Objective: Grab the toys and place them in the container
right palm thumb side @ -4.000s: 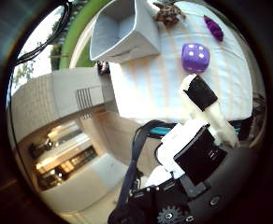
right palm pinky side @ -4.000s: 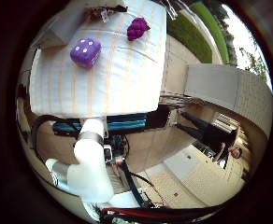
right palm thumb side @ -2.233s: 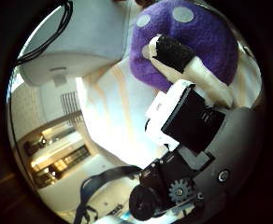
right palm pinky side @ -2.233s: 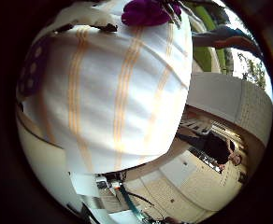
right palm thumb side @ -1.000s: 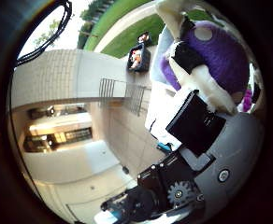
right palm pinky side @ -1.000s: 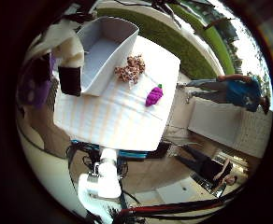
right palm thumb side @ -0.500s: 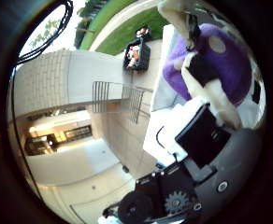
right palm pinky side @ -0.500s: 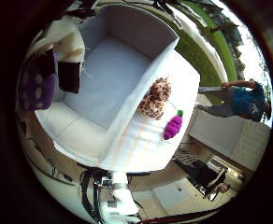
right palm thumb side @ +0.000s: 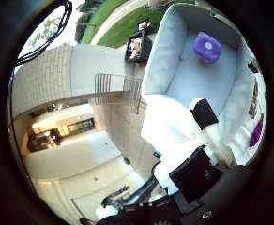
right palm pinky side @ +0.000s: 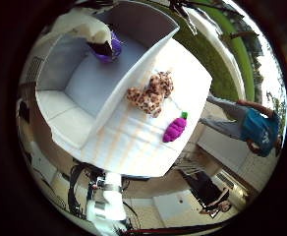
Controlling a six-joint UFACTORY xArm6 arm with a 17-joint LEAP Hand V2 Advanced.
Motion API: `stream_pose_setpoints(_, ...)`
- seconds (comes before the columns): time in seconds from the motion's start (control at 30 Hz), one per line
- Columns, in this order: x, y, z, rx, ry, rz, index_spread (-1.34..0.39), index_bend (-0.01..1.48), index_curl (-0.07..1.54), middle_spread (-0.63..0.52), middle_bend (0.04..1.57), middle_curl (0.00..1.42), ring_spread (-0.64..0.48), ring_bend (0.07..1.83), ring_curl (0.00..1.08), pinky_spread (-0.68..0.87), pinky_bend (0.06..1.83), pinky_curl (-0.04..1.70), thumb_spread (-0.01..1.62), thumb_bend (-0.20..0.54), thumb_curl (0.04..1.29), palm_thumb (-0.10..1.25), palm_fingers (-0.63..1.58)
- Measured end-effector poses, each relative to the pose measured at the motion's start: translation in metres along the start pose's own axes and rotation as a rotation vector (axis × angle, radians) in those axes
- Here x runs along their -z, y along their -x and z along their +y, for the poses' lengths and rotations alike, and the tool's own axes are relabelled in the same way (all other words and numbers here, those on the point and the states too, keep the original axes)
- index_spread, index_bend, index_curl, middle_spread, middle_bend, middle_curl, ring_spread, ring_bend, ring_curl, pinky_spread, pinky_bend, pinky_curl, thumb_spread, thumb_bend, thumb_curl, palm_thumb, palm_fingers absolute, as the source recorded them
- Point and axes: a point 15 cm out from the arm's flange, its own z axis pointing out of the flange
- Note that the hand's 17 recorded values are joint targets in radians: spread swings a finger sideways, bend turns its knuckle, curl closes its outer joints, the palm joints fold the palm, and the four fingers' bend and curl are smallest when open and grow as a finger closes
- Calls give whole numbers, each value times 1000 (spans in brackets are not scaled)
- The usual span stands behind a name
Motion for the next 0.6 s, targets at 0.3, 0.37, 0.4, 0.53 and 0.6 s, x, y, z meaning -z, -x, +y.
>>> stream_pose_setpoints(0.3,36,-123,78,-107,65,143,-461,149,374,46,190,382,271,548,310,454,678,379,1124,-27,517,820,14)
stream_pose_setpoints(0.37,33,-151,94,-132,105,189,-459,152,369,48,190,381,269,538,307,453,673,375,1124,-28,514,817,13)
stream_pose_setpoints(0.4,27,-161,99,-140,122,199,-457,170,367,45,189,379,264,518,305,446,634,363,1130,-29,510,811,-10)
stream_pose_setpoints(0.53,-21,-208,112,-177,147,209,-443,170,344,43,181,367,260,483,298,439,591,335,1134,-27,498,804,12)
stream_pose_setpoints(0.6,-41,-233,115,-192,132,233,-433,178,338,42,179,362,255,468,294,438,576,324,1137,-28,492,798,29)
